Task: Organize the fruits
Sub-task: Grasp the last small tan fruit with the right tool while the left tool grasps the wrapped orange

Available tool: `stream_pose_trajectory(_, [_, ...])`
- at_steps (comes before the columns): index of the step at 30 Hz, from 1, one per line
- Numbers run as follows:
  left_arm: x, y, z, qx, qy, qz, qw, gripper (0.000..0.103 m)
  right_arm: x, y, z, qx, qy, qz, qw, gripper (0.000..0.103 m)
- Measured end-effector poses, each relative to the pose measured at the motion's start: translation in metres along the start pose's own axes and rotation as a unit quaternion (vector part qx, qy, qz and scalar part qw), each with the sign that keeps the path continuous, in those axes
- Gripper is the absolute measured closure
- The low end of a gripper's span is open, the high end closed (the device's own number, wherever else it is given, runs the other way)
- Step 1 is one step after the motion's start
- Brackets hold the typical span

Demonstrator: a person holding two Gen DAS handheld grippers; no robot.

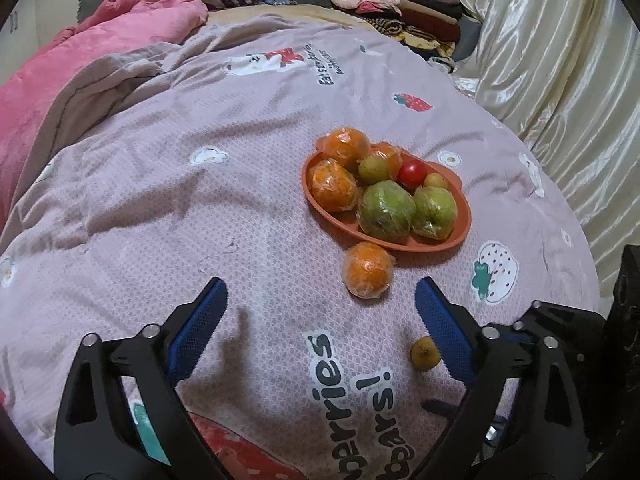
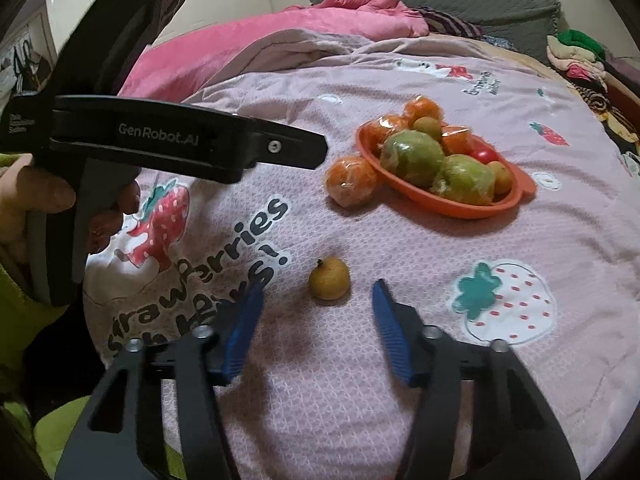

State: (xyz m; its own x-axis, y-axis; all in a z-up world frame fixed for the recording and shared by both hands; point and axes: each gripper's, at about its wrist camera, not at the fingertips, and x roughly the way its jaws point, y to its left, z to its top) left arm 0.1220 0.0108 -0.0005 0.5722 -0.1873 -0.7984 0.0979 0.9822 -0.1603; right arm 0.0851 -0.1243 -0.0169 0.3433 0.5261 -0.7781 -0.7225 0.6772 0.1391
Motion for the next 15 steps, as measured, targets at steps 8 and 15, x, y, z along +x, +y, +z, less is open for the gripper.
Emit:
stream_pose_trajectory(8, [0.013,-0.006,-0.002,0.008,0.016,-0.023,0.9996,0.037,0.017,-0.008,0.000,0.002,0.007,0.001,1.000,0.081])
stream_pose_trajectory(15, [0.026,-0.014,0.003,0.016,0.024,-0.040,0.9988,0.053,0.011,-0.013,-0.002,0.010,0.002,0.014,1.000,0.081])
